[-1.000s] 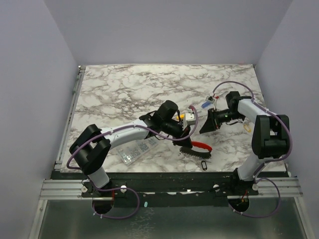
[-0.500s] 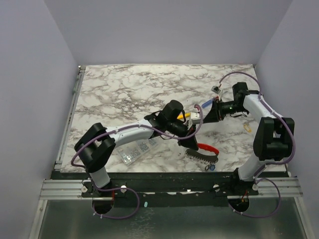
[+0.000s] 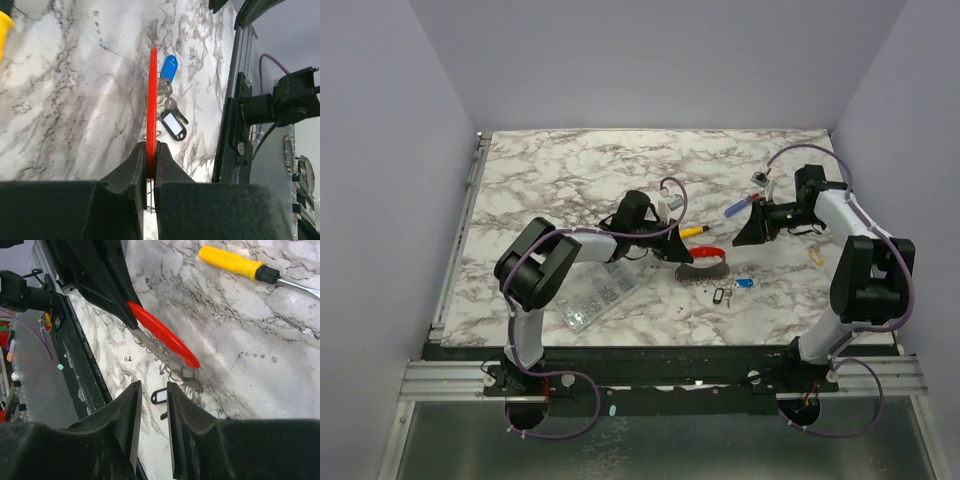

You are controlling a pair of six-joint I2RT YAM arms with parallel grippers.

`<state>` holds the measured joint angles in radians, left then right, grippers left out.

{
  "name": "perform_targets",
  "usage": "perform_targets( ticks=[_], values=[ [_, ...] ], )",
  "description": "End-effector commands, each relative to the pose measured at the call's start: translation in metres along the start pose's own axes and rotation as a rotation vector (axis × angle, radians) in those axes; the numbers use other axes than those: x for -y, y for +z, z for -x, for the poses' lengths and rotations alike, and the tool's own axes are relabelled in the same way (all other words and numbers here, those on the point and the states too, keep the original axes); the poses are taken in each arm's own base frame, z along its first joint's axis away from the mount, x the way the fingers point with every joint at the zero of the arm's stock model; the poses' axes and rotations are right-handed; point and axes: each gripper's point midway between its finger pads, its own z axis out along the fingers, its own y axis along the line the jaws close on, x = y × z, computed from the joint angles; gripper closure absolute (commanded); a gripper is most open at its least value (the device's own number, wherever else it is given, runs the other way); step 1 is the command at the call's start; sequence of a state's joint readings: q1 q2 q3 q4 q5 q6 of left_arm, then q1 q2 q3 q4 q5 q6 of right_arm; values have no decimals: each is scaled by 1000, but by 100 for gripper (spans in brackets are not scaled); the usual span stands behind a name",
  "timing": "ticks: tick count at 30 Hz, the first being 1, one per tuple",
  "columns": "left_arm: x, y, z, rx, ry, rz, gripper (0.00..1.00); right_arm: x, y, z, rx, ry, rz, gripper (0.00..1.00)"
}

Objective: Remove the keys from the keyring

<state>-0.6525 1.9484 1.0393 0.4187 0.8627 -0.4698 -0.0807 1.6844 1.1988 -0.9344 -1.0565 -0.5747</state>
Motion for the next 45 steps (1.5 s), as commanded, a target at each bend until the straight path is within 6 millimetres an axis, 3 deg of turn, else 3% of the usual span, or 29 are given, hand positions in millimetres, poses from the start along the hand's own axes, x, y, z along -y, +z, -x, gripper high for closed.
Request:
perform_targets(
  ticks=[1,2,6,10,14,17,20,23,26,32,36,40,45],
  values=[
    [-4,-3,20,92,8,12,100,2,-8,7,16,-40,-52,65],
    [-5,-4,19,91,7,18,98,3,-9,8,15,-41,-55,64],
    [-11,-13,21,88,28,74,67,2,-14,14,24,-60,-70,55],
    [-28,-34,38,80,93,208,53,-1,-27,32,53,-112,-120,47],
    [-37,-65,66,98,130,299,42,-7,-44,47,86,-162,-167,38],
    [-39,-93,88,118,176,357,25,-12,-55,53,111,-188,-191,31],
    [-46,-124,105,127,191,419,3,-13,-64,58,141,-197,-213,25],
    [-56,-160,124,153,167,462,1,-14,-72,62,173,-199,-222,18],
    [-68,-200,140,185,148,518,1,-13,-83,70,232,-202,-245,1],
    [-110,-294,160,276,39,662,1,4,-112,89,383,-178,-376,0],
    [-150,-354,145,263,-42,848,1,31,-124,88,418,-114,-466,0],
    [-169,-379,121,230,-44,1020,1,71,-125,72,405,-33,-522,0],
    [-168,-382,96,252,-25,1106,1,101,-114,51,391,40,-525,0]
  ],
)
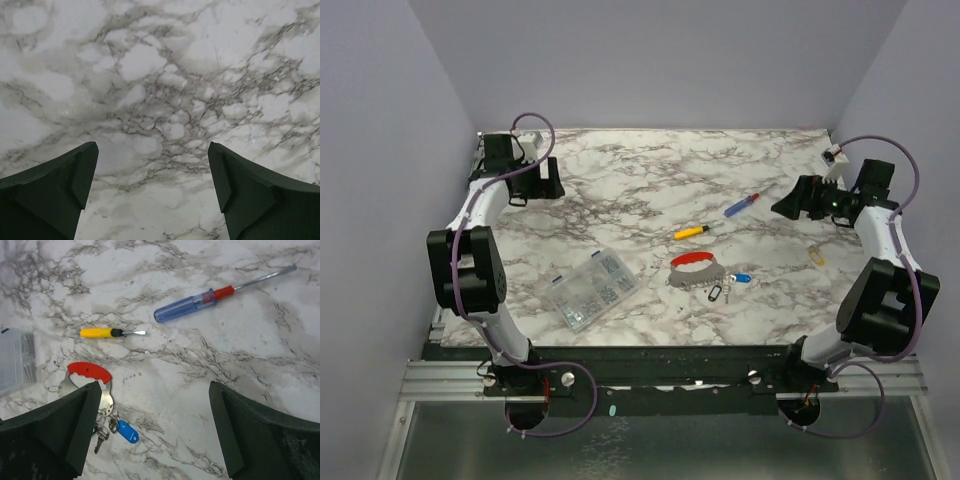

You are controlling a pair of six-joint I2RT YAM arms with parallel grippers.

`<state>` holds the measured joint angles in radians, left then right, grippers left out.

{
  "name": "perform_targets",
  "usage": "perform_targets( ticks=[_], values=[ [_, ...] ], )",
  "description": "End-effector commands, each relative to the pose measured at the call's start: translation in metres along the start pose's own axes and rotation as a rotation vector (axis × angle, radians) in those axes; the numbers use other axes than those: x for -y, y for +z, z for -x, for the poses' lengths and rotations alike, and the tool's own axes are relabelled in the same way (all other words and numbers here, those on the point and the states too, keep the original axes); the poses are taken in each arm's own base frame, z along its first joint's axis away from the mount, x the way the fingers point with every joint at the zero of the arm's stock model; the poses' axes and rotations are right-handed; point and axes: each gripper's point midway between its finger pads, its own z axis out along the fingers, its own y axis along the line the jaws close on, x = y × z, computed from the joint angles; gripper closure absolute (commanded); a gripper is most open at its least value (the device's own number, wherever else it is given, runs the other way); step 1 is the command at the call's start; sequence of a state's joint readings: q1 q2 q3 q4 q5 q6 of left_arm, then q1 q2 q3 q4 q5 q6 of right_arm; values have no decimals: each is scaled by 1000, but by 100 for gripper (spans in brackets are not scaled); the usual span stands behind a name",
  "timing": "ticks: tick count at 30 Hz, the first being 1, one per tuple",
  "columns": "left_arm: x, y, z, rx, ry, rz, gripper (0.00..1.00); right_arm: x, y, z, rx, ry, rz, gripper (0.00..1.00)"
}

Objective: Remove the keys from the keyring

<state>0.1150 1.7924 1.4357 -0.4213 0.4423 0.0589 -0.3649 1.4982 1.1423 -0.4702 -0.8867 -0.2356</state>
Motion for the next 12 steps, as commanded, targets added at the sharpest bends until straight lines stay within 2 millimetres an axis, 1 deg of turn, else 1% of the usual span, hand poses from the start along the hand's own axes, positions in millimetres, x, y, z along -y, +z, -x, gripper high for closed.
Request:
perform_targets(
  ticks=[1,3,6,8,12],
  values=[
    [-8,-15,-17,18,58,127,1,27,13,-19,-6,48,-62,0],
    [-8,-19,-16,43,68,148,1,31,15,-24,5,43,-72,0],
    [-9,-24,-15,69,75,171,1,33,16,-24,21,27,-84,0],
    [-8,-26,-14,79,77,174,1,36,16,-24,24,22,-98,0],
    [-3,-23,-20,75,95,175,1,38,16,-26,25,12,-108,0]
  ],
)
